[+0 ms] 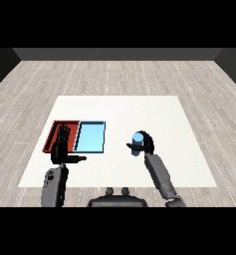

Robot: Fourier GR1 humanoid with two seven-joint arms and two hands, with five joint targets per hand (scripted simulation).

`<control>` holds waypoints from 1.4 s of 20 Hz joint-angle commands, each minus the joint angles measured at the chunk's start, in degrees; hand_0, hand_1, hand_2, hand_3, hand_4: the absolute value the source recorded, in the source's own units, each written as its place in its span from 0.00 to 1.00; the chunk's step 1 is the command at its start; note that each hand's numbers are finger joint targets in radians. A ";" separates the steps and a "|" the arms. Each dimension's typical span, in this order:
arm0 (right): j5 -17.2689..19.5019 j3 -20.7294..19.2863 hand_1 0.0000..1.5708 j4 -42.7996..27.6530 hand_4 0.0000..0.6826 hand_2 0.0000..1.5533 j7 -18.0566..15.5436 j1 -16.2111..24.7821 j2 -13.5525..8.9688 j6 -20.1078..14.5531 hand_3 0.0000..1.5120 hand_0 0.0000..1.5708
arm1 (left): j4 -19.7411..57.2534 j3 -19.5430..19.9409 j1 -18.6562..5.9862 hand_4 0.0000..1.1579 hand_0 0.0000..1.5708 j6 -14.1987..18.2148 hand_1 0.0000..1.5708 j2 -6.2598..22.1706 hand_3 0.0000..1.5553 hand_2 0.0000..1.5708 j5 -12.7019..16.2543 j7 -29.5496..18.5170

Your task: Pick the blue can and put it in the blue box

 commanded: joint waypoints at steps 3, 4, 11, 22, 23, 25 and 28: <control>4.32 3.62 0.91 -13.66 0.91 0.93 6.05 5.39 -2.32 -2.19 0.93 0.91 | 5.65 -3.41 -0.66 0.00 0.00 0.59 0.00 -1.73 0.00 0.00 -4.59 -3.65; 4.72 2.99 0.92 -13.26 0.92 0.94 8.66 0.19 -2.05 -3.49 0.93 0.92 | 4.69 -2.33 -2.83 0.00 0.00 -0.77 0.00 -0.35 0.00 0.00 -2.36 -1.08; 8.51 5.54 0.92 -24.92 0.90 0.93 10.32 3.44 -6.22 -1.36 0.92 0.92 | 2.45 -7.56 -2.84 0.00 0.00 -0.40 0.00 -1.92 0.00 0.00 -4.64 5.70; 14.72 4.21 0.90 -27.66 0.90 0.93 19.55 -2.55 -3.79 -1.56 0.93 0.90 | 5.26 -13.13 -6.24 0.00 0.00 3.68 0.00 -4.20 0.00 0.00 -5.42 8.02; 17.10 6.77 0.90 -28.44 0.90 0.93 18.12 -0.16 -1.50 -3.96 0.93 0.90 | 10.19 -13.82 -8.43 0.00 0.00 3.91 0.00 -4.20 0.00 0.00 -3.68 6.36; 18.62 7.32 0.91 -25.84 0.89 0.93 16.57 -1.02 -0.03 -5.01 0.93 0.91 | 9.47 -20.24 -8.24 0.00 0.00 8.99 0.00 -4.20 0.00 0.00 -3.40 7.88; 18.54 6.91 0.92 -22.18 0.90 0.93 10.39 0.53 0.64 -4.43 0.92 0.92 | 11.11 -19.52 -7.65 0.00 0.00 6.29 0.00 -4.21 0.00 0.00 -1.53 8.52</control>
